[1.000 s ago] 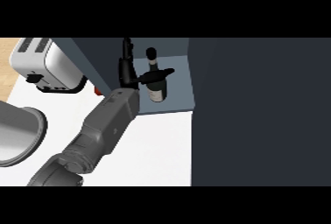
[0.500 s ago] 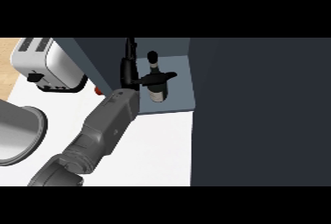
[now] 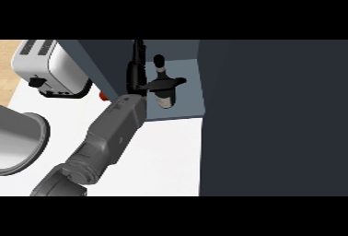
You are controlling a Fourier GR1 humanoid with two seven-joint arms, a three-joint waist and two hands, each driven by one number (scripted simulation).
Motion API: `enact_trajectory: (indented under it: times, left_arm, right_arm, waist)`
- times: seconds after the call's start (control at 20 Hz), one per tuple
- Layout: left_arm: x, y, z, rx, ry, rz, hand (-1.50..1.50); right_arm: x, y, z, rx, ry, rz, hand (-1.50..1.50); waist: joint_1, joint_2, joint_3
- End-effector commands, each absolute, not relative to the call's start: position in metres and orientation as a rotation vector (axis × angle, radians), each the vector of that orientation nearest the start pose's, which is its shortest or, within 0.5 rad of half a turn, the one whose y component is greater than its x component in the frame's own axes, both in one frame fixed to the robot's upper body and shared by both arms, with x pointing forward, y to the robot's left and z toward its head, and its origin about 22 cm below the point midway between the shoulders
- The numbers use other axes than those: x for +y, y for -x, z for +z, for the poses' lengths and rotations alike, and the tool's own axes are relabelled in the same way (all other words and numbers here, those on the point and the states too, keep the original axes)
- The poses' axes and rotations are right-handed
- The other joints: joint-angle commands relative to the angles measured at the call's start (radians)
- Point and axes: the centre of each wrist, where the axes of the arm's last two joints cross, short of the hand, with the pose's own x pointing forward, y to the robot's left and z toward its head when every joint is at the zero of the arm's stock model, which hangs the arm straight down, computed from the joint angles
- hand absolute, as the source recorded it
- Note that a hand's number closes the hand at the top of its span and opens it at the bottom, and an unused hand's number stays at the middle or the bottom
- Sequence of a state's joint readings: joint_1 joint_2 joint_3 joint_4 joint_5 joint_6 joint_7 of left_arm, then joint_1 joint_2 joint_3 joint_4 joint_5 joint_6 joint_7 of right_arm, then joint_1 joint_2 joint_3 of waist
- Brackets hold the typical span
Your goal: Pick up the wine, place it into the cabinet and close the cabinet
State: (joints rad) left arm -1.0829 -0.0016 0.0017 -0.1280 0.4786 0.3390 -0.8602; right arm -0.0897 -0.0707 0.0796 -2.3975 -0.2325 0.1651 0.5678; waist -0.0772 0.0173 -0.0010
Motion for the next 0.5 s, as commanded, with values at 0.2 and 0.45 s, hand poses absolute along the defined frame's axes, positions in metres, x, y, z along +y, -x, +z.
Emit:
enact_trajectory:
  times: [0.2,0.45]
  left_arm:
    - [0.124,-0.404,-0.02,-1.867,-0.043,0.237,-1.5]
    - [0.115,-0.407,-0.009,-1.864,-0.013,0.272,-1.5]
  right_arm:
    - [-0.213,-0.165,0.197,-1.907,-0.333,0.31,-1.5]
    - [-0.211,-0.151,0.201,-1.91,-0.354,0.311,-1.5]
  waist:
    - [0.015,-0.01,0.0]
    - [0.008,-0.012,0.0]
